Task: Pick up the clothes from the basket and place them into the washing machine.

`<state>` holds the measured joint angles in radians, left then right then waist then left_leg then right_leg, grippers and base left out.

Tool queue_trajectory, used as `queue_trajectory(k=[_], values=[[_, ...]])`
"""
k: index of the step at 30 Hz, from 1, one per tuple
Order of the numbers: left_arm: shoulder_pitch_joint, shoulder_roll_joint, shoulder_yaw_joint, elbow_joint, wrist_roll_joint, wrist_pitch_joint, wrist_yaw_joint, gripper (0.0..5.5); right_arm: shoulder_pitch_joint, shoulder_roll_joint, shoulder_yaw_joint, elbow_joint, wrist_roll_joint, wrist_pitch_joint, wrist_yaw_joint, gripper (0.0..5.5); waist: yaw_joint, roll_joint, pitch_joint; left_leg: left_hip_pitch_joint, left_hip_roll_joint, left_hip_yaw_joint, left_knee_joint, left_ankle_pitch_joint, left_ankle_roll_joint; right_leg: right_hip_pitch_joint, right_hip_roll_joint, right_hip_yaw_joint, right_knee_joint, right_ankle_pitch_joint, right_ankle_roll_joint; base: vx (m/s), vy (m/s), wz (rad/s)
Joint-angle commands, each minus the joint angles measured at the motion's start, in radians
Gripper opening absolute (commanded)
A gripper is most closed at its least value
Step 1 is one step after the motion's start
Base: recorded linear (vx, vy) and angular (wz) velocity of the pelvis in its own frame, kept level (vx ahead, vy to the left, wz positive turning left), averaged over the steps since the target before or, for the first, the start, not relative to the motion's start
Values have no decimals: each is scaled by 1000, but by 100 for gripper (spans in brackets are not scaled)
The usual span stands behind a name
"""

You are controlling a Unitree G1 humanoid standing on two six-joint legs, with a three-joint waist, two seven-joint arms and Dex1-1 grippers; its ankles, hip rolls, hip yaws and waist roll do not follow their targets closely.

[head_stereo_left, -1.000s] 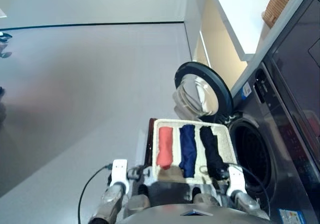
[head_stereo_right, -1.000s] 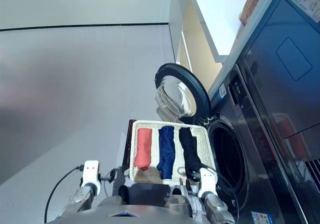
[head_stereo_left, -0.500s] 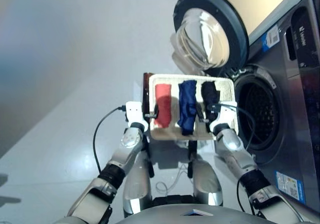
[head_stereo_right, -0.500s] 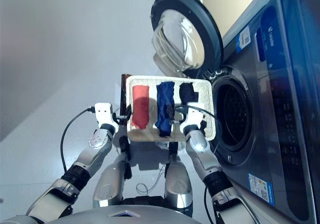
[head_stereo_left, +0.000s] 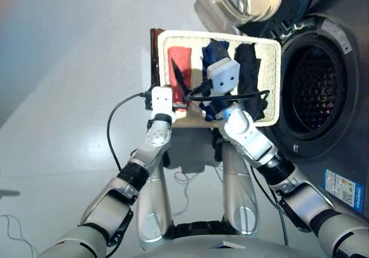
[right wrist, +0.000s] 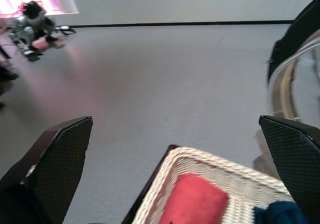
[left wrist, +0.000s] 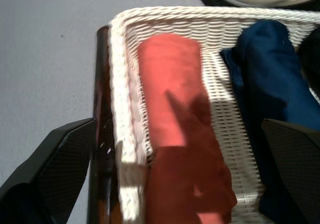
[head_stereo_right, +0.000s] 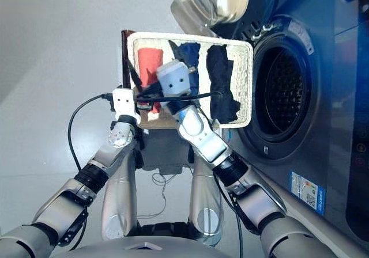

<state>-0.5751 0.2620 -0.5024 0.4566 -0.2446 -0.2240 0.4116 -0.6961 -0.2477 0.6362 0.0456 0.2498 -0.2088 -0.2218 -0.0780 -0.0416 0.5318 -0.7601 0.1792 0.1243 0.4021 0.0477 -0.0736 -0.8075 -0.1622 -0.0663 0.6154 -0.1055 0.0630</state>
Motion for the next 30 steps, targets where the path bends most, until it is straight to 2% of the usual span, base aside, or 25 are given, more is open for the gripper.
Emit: queue_trajectory(k=[1, 8, 15, 19, 22, 23, 24, 25, 30], values=[[-73, 1, -52, -67, 77, -60, 30, 550, -66, 54, -6, -116, -8, -89, -1, 550, -6, -11, -12, 20, 36, -5, 91, -108, -32, -18, -15, 27, -31, 11, 53, 0, 0, 0], [-138, -10, -90, -10, 64, -57, 36, 550, -126, 82, 28, -91, 25, -90, 2, 550, -17, -18, -12, -63, 33, -9, 105, -106, -34, -103, -15, 40, -18, 15, 52, 0, 0, 0], [-185, -13, -84, 88, 8, -54, 53, 550, -178, 134, 69, -61, 30, -90, 1, 550, -23, -15, -12, -140, 39, 2, 142, -112, -37, -196, -10, 59, 27, 5, 53, 0, 0, 0], [-211, -24, -60, 163, -37, -47, 78, 550, -191, 157, 85, -62, 31, -91, -8, 550, -28, -20, -12, -187, 45, -6, 168, -116, -39, -242, -5, 63, 48, 2, 52, 0, 0, 0], [-229, -16, -19, 219, -98, -50, 106, 550, -194, 152, 91, -88, 30, -91, -18, 550, -37, -31, -12, -226, 51, -11, 197, -124, -43, -283, -4, 66, 72, -2, 51, 23, -5, -2], [-216, -16, -2, 229, -130, -59, 118, 550, -178, 153, 95, -98, 29, -91, -21, 550, -38, -34, -12, -211, 55, -16, 220, -163, -50, -269, -4, 67, 97, -40, 57, 0, 0, 0], [-231, -13, 1, 229, -131, -59, 118, 550, -192, 149, 93, -100, 29, -91, -21, 550, -39, -35, -12, -238, 54, -11, 207, -127, -43, -297, -2, 69, 82, -3, 51, 84, 8, -33], [-219, -14, 7, 237, -160, -63, 118, 550, -172, 149, 99, -111, 32, -92, -26, 550, -39, -36, -12, -219, 56, -15, 228, -166, -51, -279, -2, 70, 102, -40, 56, 0, 0, 0], [-228, 16, 53, 246, -191, -70, 160, 550, -152, 112, 104, -144, 39, -90, -32, 550, -45, -45, -12, -264, 62, -22, 270, -178, -54, -317, -1, 74, 122, -42, 56, 17, 1, -12]])
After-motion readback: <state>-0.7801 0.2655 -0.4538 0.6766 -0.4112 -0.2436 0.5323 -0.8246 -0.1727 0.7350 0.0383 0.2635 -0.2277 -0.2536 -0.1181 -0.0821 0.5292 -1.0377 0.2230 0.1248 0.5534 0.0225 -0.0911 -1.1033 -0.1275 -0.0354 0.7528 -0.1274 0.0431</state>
